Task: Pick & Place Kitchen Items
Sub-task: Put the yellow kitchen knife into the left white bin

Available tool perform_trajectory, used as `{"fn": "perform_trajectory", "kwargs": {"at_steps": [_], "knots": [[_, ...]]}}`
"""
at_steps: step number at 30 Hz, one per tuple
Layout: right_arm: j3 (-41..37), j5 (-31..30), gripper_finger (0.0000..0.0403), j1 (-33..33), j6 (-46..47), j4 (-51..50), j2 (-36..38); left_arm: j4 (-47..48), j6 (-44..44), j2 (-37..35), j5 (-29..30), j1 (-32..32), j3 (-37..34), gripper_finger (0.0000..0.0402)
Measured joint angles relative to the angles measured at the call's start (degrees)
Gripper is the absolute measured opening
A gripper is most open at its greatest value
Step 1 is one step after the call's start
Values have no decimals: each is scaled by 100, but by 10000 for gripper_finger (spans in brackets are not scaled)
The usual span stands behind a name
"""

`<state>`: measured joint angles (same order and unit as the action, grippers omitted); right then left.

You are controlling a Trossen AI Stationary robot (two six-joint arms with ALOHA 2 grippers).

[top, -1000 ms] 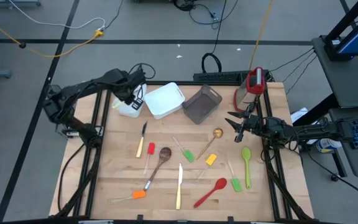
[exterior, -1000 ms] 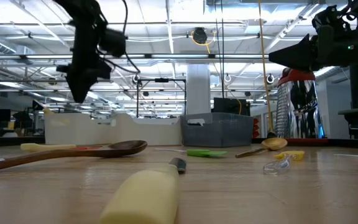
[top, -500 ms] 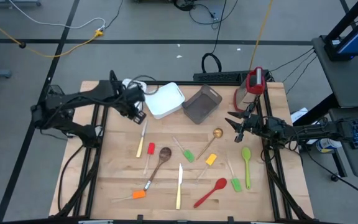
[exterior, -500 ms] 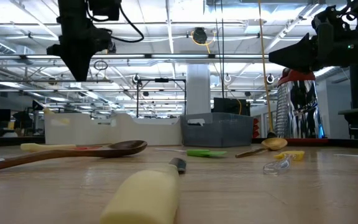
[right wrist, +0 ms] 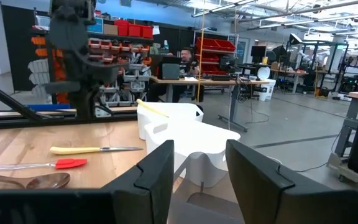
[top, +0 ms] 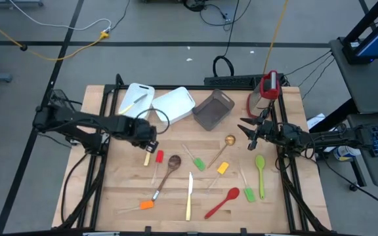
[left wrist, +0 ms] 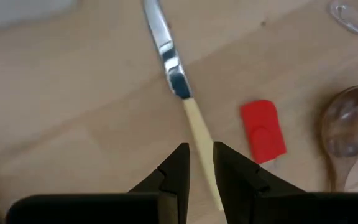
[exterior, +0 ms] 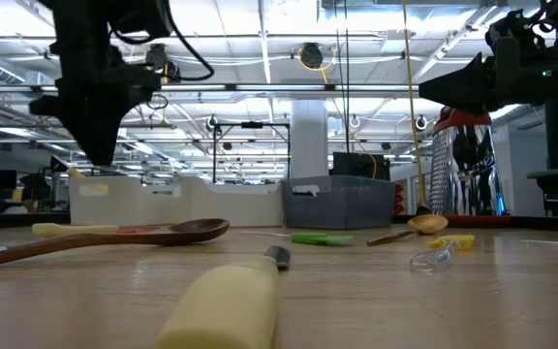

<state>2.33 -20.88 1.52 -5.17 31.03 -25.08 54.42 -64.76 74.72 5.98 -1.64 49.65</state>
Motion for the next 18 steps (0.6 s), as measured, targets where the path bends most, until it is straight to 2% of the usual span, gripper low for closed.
{"fn": "perform_trajectory", "kwargs": {"at_steps": [6, 12, 18], "knots": [[0, 0, 141, 0, 2, 36, -2, -1015, -490, 0, 42, -359, -497, 72], [0, -2, 141, 0, 2, 48, 0, -1146, -701, 0, 534, -497, -548, 72], [0, -2, 141, 2, 2, 46, -2, -1141, -734, 63, 754, -611, -548, 72]]}}
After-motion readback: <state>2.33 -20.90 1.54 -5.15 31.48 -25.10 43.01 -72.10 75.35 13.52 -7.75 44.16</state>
